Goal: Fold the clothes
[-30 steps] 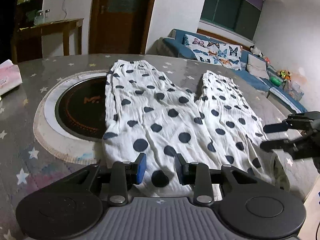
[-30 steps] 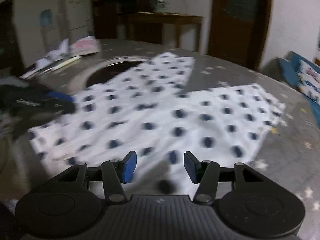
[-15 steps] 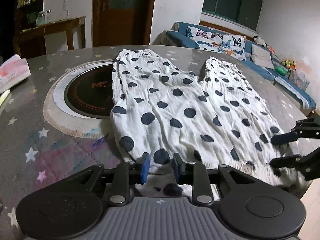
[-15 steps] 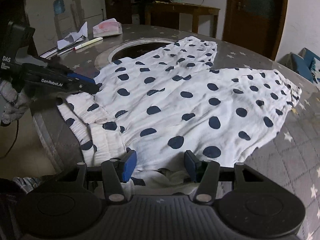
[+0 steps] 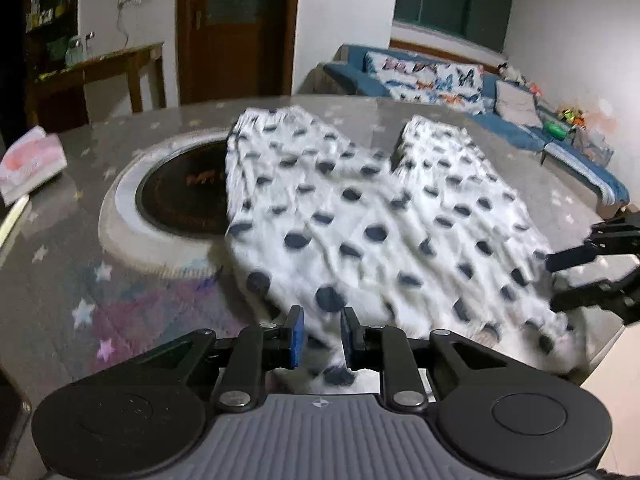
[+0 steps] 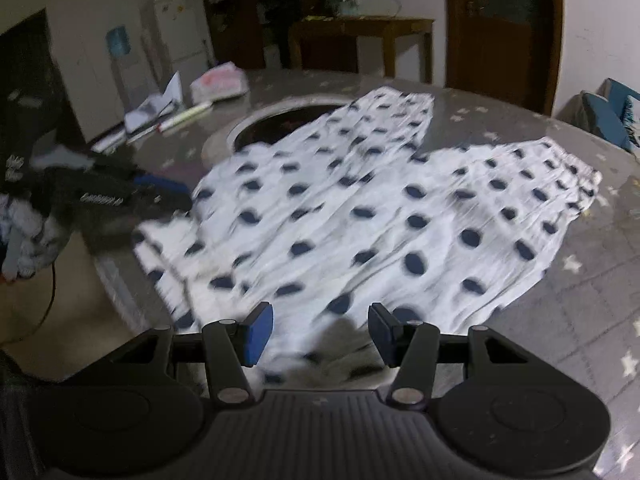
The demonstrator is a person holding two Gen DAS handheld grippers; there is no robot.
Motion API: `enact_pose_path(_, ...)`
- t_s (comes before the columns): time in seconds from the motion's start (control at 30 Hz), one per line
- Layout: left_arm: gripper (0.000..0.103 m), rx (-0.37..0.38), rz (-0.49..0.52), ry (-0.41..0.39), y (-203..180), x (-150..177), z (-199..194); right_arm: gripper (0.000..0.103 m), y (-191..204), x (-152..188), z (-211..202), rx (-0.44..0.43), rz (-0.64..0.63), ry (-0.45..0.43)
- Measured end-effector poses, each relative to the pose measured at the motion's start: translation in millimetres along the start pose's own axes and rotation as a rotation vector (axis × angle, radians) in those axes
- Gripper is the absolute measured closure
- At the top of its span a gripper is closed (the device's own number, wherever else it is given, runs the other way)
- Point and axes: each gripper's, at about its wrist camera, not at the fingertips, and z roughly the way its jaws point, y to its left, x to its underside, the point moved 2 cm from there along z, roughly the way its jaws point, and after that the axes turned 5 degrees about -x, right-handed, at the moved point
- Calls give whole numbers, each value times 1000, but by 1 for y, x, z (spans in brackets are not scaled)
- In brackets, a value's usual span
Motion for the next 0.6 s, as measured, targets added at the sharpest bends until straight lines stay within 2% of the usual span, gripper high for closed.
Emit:
enact_pose_path(0.2, 80, 94, 24, -28, -30, -17, 5, 49, -47, -21, 9, 105, 52, -40)
enact_pose_path(0.4, 80, 211, 80, -7, -77, -26, 22, 50, -93, -35, 30, 181, 112, -55)
enact_pose_path(0.6, 67, 313, 143, 0, -118, -28, 27, 50, -123, -33, 44, 232, 144, -30)
